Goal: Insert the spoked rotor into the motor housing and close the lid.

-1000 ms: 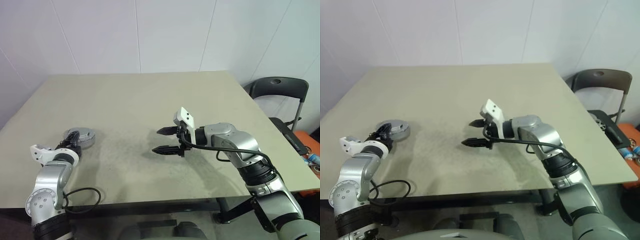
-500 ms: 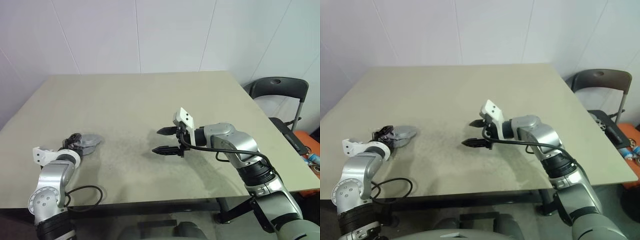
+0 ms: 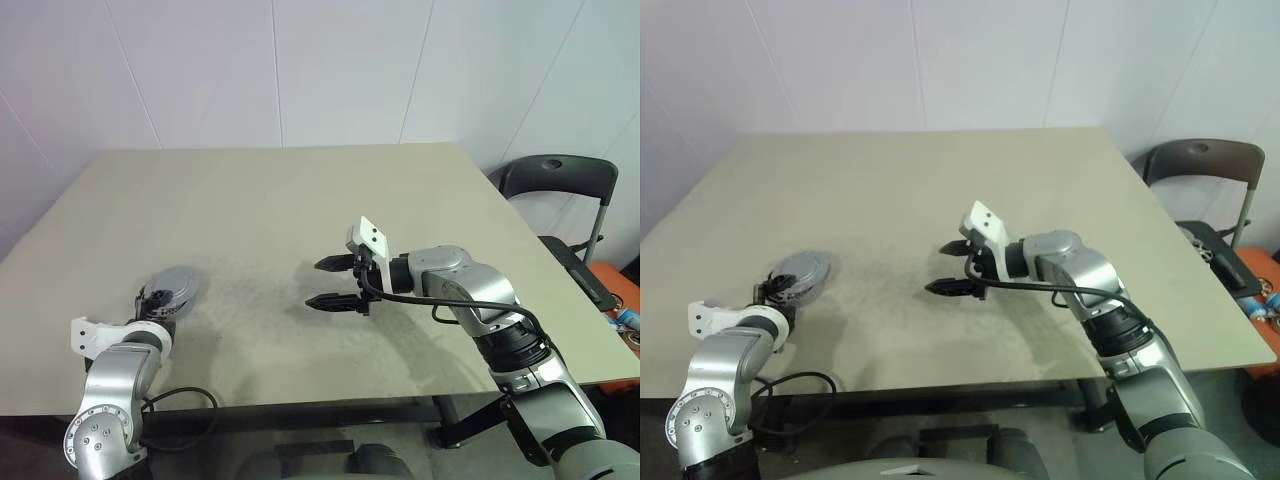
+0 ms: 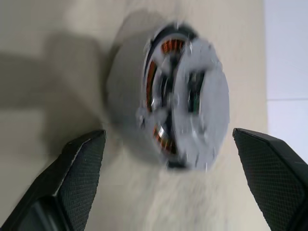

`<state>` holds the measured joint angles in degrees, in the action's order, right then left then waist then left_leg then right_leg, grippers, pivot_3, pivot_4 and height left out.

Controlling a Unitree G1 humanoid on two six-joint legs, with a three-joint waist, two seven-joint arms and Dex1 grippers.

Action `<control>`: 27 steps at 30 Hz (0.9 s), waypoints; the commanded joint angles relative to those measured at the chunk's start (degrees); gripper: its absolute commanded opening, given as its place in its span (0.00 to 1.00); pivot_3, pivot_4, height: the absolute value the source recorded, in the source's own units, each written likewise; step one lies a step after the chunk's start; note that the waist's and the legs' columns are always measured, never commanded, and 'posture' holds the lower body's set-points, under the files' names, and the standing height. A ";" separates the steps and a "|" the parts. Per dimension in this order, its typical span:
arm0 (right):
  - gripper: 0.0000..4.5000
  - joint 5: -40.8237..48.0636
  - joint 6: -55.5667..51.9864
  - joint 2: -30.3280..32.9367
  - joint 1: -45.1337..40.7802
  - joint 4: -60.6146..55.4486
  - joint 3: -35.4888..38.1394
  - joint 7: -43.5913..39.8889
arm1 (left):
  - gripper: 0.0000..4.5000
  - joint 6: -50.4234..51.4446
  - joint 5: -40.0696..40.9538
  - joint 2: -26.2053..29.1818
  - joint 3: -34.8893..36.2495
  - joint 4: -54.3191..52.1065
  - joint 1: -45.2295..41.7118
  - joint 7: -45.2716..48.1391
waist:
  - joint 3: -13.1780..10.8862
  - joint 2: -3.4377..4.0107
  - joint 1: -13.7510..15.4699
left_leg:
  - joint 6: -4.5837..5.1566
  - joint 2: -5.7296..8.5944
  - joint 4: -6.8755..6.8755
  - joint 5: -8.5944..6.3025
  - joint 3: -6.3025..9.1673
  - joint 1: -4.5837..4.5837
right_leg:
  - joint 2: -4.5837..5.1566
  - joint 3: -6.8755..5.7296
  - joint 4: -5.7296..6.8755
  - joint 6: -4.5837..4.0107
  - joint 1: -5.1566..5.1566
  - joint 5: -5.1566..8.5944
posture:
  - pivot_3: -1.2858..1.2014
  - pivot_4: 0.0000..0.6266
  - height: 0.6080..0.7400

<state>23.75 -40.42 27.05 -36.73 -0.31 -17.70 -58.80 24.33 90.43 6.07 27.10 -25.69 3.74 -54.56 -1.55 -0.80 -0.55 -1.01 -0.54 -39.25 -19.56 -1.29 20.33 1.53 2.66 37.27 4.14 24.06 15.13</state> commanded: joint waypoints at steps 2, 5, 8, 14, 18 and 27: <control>1.00 -0.33 2.12 -0.38 -0.95 0.51 1.59 -0.74 | 1.00 3.32 -2.29 2.92 -6.10 -4.53 0.04 -0.16 | 0.00 0.00 0.02 | -0.01 0.01 0.00 0.00 0.00 -0.04 | -0.06 0.00 0.00 -0.01 -0.04 0.00 | 0.52 0.00 1.00; 1.00 -0.69 2.92 -0.36 -0.98 1.49 1.96 -0.77 | 1.00 6.52 -5.33 6.92 -9.71 -4.59 -0.89 3.11 | 0.00 0.00 -0.09 | -0.03 0.14 0.00 0.02 0.01 -0.07 | -0.12 -0.02 0.00 -0.02 -0.08 0.01 | 0.52 0.00 1.00; 1.00 -0.78 3.76 0.01 -0.68 2.50 2.78 -0.80 | 1.00 9.31 -7.82 10.57 -12.86 -4.52 -2.70 7.19 | 0.00 0.01 -0.15 | -0.03 0.15 0.00 0.02 0.00 -0.09 | -0.17 -0.07 0.00 -0.02 -0.10 0.01 | 0.52 0.00 1.00; 1.00 -2.08 8.78 2.09 1.82 7.14 6.77 -0.70 | 1.00 15.66 -20.03 21.73 -19.92 -3.76 -10.57 22.73 | 0.00 0.04 -0.11 | -0.08 0.20 0.01 0.06 0.03 -0.14 | -0.25 -0.17 -0.08 -0.02 -0.24 0.01 | 0.52 0.00 1.00; 1.00 -4.36 14.02 3.56 3.88 10.22 7.98 -0.86 | 1.00 8.23 -42.39 33.33 -27.27 -2.31 -11.78 43.26 | -0.08 0.14 -0.62 | -0.11 0.13 0.10 0.07 -0.05 -0.23 | -0.40 -0.06 -0.21 -0.02 -0.28 0.01 | 0.52 0.00 1.00; 1.00 -5.29 18.90 3.63 6.09 12.70 9.32 -2.37 | 1.00 -12.92 -62.30 37.46 -27.38 11.93 -8.63 72.28 | -0.34 0.52 -0.41 | -0.07 -0.07 0.13 0.05 -0.09 -0.29 | -0.60 0.04 -0.20 -0.05 -0.26 0.04 | 0.52 0.00 1.00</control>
<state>18.27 -23.24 30.50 -30.26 12.71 -10.23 -60.27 17.93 32.11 43.19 -2.80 -15.83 -4.01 13.42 -1.88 -0.27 -0.96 -1.08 -0.63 -39.13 -19.52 -1.37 20.03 0.92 2.71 37.06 4.09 23.80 15.17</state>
